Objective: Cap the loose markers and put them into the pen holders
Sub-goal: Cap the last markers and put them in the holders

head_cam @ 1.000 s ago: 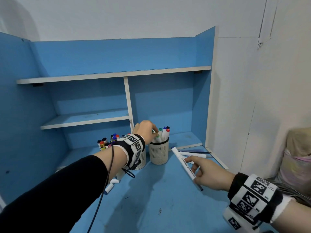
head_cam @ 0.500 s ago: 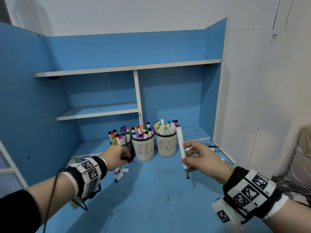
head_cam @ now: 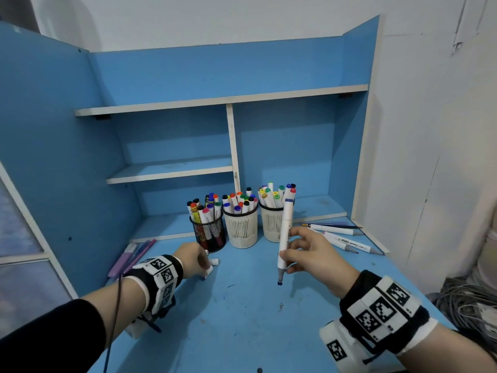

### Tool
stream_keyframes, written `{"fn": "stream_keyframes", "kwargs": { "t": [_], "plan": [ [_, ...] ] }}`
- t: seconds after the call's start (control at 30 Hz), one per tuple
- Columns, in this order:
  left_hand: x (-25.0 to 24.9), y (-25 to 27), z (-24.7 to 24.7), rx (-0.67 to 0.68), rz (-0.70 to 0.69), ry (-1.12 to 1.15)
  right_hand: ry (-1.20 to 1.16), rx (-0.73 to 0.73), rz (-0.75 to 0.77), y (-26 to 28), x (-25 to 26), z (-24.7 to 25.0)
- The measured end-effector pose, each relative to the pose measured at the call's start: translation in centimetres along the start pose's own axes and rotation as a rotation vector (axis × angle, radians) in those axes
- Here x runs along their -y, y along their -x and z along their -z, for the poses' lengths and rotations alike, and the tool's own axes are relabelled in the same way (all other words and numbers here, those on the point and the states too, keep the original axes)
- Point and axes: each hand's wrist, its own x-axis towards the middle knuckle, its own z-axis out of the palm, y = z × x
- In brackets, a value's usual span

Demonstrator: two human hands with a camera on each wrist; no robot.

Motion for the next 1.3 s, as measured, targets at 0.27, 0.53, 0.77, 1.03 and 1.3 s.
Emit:
{"fn": "stream_keyframes", "kwargs": {
  "t": [0.27, 0.53, 0.77, 1.03, 1.3],
  "plan": [
    [-1.2, -0.3, -0.5, 0.058, 0.007, -0.011, -0.120, -0.041, -0.041, 0.3, -0.7, -0.5],
    [-2.2, 0.9, -0.4, -0.031, -0.092, 0.066, -0.272, -0.091, -0.034, 0.7, -0.5, -1.2],
    [-4.6, 5.2, 2.3, -0.169, -0.301, 0.303, -0.465, -0.226, 0.043, 0.5, -0.1, -1.3],
    [-6.7, 9.6, 3.4, -0.317, -0.375, 0.622, -0.768, -0.237, 0.158, 1.0, 0.5, -1.2],
    [-7.5, 10.8, 3.3, -0.333, -0.407, 0.773, -0.859, -0.178, 0.159, 1.8, 1.0, -2.6]
  ]
}}
